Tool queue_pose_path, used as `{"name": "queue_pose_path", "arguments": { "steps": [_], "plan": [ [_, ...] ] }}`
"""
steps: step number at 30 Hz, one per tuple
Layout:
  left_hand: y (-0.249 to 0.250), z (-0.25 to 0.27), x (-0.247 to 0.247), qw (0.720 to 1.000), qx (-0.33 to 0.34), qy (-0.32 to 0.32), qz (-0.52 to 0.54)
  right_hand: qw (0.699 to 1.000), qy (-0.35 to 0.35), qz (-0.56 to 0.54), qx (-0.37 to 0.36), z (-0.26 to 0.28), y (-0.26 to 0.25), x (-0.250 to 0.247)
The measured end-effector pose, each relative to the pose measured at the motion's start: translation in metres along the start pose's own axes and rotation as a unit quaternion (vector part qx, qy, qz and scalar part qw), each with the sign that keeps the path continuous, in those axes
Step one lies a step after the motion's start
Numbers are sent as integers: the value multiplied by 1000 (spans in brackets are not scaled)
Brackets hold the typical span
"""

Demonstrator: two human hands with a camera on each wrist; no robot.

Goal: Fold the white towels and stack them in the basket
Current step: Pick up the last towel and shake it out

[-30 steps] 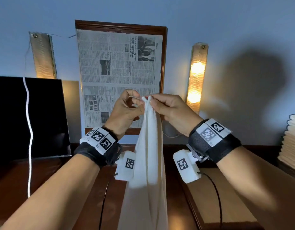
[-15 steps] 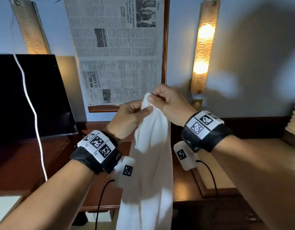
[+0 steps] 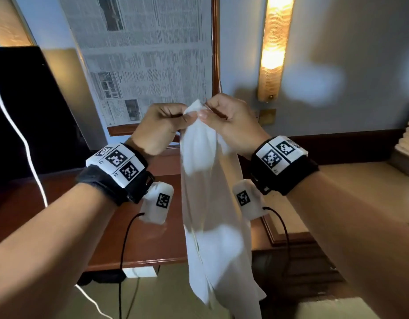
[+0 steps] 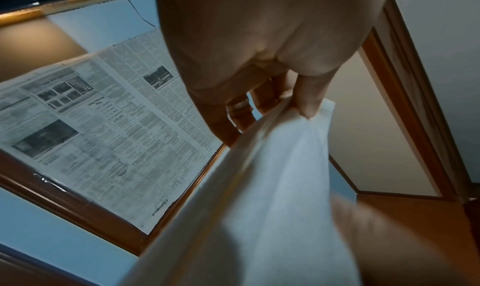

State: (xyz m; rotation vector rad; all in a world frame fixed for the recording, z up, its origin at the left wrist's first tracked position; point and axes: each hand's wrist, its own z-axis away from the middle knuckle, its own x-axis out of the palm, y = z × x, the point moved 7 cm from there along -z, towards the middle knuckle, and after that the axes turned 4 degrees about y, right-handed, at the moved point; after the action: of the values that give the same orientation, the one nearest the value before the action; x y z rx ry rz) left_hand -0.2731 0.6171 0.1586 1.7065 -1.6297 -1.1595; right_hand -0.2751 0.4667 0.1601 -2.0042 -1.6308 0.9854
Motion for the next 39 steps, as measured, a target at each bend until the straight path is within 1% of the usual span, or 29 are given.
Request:
{"name": "queue_pose_path", "arguments": {
  "steps": [3,6,7,10,11,12,14,16,17,19,20,21,22,23,24,25,26,28,29,30,32,33,35,36,39],
  "plan": [
    [-3,-9,-1,999,-14,43,-11,997,-46,35,55,31,53,-2],
    [-8,-16,-7,995,-26,90,-26,974,-121,95,164,83,131,-5],
    [-10,-19,-10,993,-31,109,-32,966,-131,127,183,99,152,-9],
    [-17,-24,-20,983,-58,164,-55,941,-128,218,227,136,213,-30],
    [-20,-25,-25,978,-67,189,-60,923,-148,249,252,146,231,-37],
    [-22,-24,-33,971,-76,219,-65,902,-184,284,269,157,250,-42],
    [-29,-24,-49,955,-82,277,-71,836,-272,370,300,179,284,-56],
    [-35,-20,-68,938,-85,327,-72,782,-317,439,310,196,309,-76],
    [-39,-18,-74,932,-98,339,-85,760,-330,459,320,203,319,-85],
    [-47,-15,-78,928,-127,328,-121,728,-349,481,344,214,338,-101],
    [-48,-14,-76,932,-126,313,-137,714,-354,491,350,214,346,-107],
    [-48,-13,-70,934,-113,301,-155,708,-347,495,365,213,347,-111],
    [-46,-12,-63,937,-95,290,-170,709,-339,496,370,207,352,-111],
    [-47,-14,-52,939,-87,278,-181,719,-328,488,370,199,351,-107],
    [-47,-14,-39,944,-86,257,-191,738,-317,474,360,187,348,-99],
    [-50,-17,-27,947,-89,229,-205,771,-293,455,336,171,336,-88],
    [-53,-21,-13,951,-90,195,-221,819,-251,424,295,152,319,-75],
    [-59,-28,16,957,-84,127,-249,929,-137,282,195,115,267,-49],
    [-61,-30,29,958,-82,96,-257,963,-97,204,149,99,237,-37],
    [-62,-33,41,958,-76,73,-268,982,-80,141,101,85,206,-25],
    [-65,-37,57,959,-70,38,-273,995,-69,67,38,65,156,-7],
    [-64,-38,65,961,-70,17,-265,996,-62,55,38,56,139,-3],
    [-60,-38,72,964,-63,-12,-259,995,-50,37,84,43,133,3],
    [-58,-38,71,963,-62,-10,-260,994,-44,27,96,39,133,4],
    [-55,-37,64,967,-63,0,-249,997,3,20,78,31,129,1]
  ]
}}
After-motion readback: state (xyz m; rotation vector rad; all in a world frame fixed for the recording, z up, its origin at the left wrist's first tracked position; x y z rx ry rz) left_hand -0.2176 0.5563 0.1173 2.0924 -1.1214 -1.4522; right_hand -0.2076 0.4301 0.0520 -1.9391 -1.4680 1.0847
